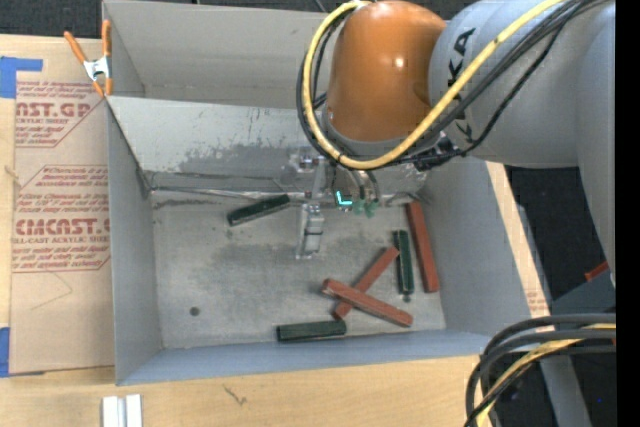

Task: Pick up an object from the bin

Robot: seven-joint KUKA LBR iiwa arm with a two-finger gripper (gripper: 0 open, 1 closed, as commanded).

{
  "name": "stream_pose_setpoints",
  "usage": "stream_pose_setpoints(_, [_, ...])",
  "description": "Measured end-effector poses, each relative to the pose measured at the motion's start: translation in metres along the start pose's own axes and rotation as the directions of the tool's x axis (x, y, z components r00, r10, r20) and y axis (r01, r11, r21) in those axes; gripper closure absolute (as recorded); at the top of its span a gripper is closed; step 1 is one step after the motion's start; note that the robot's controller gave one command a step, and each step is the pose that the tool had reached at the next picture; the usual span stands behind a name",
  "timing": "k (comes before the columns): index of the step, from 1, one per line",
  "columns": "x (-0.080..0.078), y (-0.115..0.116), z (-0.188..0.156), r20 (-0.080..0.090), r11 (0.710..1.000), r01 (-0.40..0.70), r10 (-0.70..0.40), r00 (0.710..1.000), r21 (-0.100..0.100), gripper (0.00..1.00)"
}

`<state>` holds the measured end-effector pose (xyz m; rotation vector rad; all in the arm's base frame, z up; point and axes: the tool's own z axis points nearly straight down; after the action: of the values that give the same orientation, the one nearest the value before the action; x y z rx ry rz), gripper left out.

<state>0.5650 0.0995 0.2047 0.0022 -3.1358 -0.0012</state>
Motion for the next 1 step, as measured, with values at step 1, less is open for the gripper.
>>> stream_pose_setpoints(1, [-0.0018, -0.0005, -0.0042, 0.008, 1.0, -0.001, 0.001, 1.0, -0.001, 0.0])
